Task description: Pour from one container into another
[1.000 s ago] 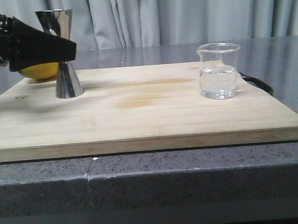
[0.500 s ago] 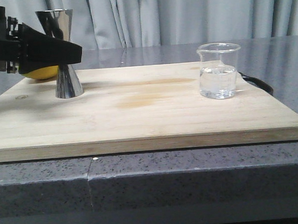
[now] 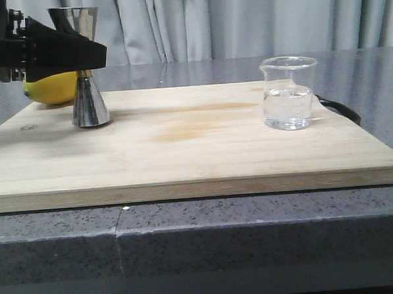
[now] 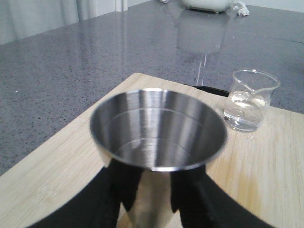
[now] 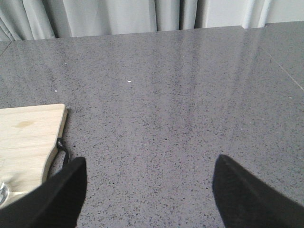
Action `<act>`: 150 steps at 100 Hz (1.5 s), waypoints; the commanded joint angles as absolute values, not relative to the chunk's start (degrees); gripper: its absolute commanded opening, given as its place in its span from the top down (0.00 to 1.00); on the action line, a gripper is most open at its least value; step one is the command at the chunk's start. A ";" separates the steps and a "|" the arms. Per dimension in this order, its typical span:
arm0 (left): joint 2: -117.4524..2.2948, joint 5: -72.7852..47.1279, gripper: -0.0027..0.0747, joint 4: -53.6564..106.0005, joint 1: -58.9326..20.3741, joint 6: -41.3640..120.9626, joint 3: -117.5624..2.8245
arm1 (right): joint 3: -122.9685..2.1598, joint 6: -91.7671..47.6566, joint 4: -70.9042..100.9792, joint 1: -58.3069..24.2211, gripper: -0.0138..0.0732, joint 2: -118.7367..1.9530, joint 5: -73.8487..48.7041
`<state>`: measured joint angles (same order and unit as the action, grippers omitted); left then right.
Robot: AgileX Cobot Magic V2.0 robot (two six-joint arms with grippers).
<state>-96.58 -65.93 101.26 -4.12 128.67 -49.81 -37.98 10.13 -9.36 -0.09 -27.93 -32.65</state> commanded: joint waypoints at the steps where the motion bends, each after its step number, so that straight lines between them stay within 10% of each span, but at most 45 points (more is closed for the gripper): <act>1: -94.55 -73.30 0.73 105.52 -4.77 128.53 -51.62 | -39.93 10.04 -10.00 0.37 0.27 -28.61 -28.09; 100: -94.55 -73.19 0.73 105.52 -15.45 124.03 -59.58 | -39.03 -11.22 16.12 -15.53 0.27 -37.15 -24.13; 150: -94.55 -72.74 0.73 105.52 -15.45 124.03 -59.58 | -23.79 -11.22 16.12 -29.18 0.27 -45.99 8.64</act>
<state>-96.58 -66.31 100.96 -14.85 124.54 -57.83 -24.46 -10.53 15.79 -27.42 -44.70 -3.61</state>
